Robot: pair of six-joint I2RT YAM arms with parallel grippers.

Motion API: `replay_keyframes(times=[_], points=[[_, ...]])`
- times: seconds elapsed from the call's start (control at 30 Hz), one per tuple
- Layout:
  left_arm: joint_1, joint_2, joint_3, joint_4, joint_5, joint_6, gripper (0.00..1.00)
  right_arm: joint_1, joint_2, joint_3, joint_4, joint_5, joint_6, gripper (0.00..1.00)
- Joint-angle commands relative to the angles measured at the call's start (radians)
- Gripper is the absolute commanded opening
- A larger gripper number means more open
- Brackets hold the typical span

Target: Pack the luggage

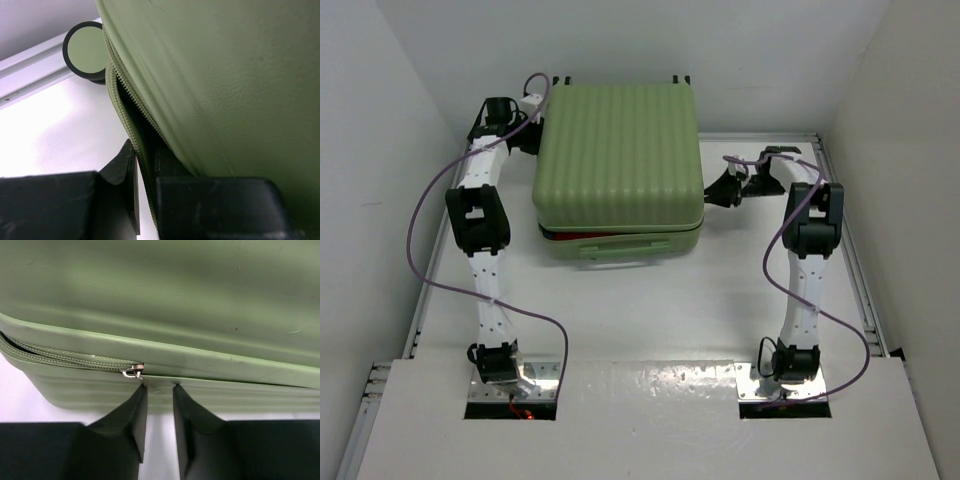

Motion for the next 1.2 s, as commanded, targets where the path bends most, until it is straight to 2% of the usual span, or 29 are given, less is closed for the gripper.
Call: replay_keyframes(times=[0.0, 0.03, 0.07, 0.27, 0.37, 0.6, 0.83, 0.93, 1.03, 1.07, 1.13, 1.17], points=[[-0.178, 0.135, -0.085, -0.22, 0.29, 0.078, 0.02, 0.019, 0.001, 0.035, -0.227, -0.074, -0.037, 0.21], [-0.178, 0.135, -0.096, -0.22, 0.29, 0.078, 0.02, 0.019, -0.003, 0.023, -0.227, -0.094, -0.042, 0.15], [-0.178, 0.135, -0.096, -0.22, 0.29, 0.068, 0.02, 0.021, -0.026, 0.012, -0.227, -0.102, -0.045, 0.0], [-0.178, 0.102, -0.143, -0.177, 0.29, 0.018, 0.0, 0.021, -0.133, -0.095, -0.226, -0.101, -0.042, 0.0], [-0.178, 0.049, -0.239, -0.135, 0.28, -0.007, 0.0, 0.018, -0.193, -0.16, -0.227, -0.068, -0.056, 0.0], [-0.158, -0.08, -0.45, 0.009, 0.268, -0.097, 0.0, 0.039, -0.366, -0.417, -0.229, -0.016, -0.051, 0.0], [-0.147, -0.163, -0.58, 0.122, 0.242, -0.168, 0.0, 0.096, -0.483, -0.658, -0.234, 0.036, -0.041, 0.0], [-0.138, -0.186, -0.603, 0.145, 0.233, -0.168, 0.0, 0.064, -0.444, -0.587, -0.234, 0.016, 0.045, 0.0], [-0.112, -0.177, -0.603, 0.155, 0.21, -0.206, 0.0, -0.049, -0.361, -0.455, -0.234, -0.021, 0.148, 0.08], [-0.101, -0.166, -0.59, 0.167, 0.201, -0.223, 0.0, -0.066, -0.323, -0.362, -0.234, -0.027, 0.166, 0.08], [-0.072, -0.138, -0.535, 0.167, 0.161, -0.235, 0.0, -0.127, -0.307, -0.309, -0.235, -0.025, 0.194, 0.13], [-0.072, -0.113, -0.51, 0.149, 0.108, -0.223, 0.0, -0.14, -0.29, -0.23, -0.231, -0.022, 0.232, 0.14]])
